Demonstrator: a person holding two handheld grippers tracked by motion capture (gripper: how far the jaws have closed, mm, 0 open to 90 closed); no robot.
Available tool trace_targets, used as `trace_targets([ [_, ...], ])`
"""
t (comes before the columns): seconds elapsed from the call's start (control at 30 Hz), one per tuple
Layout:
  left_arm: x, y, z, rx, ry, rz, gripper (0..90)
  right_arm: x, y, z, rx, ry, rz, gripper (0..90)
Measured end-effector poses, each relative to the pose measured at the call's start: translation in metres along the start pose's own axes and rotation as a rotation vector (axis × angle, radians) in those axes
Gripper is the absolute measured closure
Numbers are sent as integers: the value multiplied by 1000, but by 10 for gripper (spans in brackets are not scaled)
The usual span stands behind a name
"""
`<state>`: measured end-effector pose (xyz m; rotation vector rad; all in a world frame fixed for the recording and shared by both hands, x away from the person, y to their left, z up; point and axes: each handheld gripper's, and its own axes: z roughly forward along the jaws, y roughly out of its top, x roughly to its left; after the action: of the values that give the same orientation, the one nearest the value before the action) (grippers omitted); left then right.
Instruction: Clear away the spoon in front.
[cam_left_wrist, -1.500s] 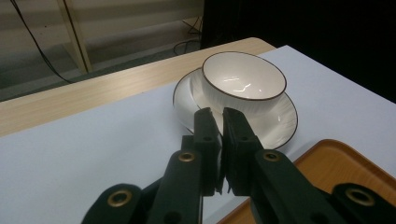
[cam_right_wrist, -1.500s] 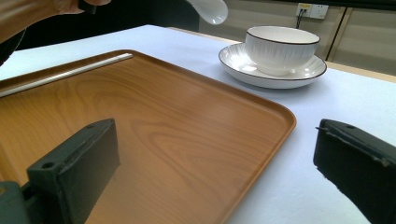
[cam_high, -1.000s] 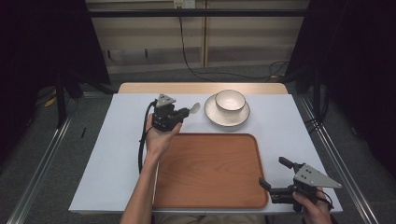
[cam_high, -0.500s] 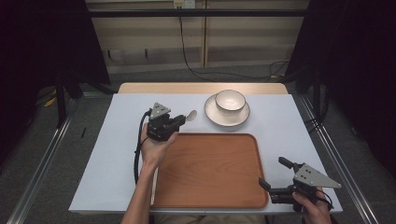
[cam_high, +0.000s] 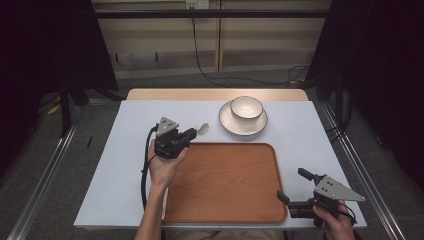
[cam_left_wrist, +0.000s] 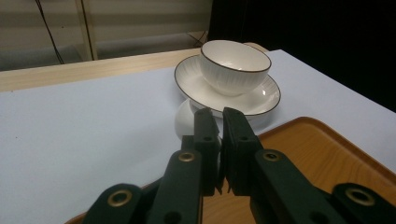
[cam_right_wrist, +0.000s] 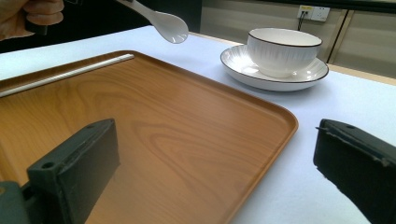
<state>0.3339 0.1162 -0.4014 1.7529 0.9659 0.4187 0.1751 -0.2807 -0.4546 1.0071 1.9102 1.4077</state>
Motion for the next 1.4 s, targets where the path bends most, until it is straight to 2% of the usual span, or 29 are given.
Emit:
trace_targets([
  [0.73, -1, -12, -23, -5, 26, 3, 852, 0, 0, 1, 3, -4, -3, 0],
  [0.77, -2, -13, -25, -2, 36, 2, 852, 0, 0, 1, 4, -2, -2, 0],
  [1.0, 1, -26, -33, -7, 25, -24, 852, 1, 0, 1, 3, -3, -3, 0],
  [1.07, 2, -28, -34, -6, 34, -32, 852, 1, 0, 1, 2, -3, -2, 0],
  [1.4, 5, -34, -42, -4, 59, -35, 852, 0, 0, 1, 5, -4, -7, 0],
])
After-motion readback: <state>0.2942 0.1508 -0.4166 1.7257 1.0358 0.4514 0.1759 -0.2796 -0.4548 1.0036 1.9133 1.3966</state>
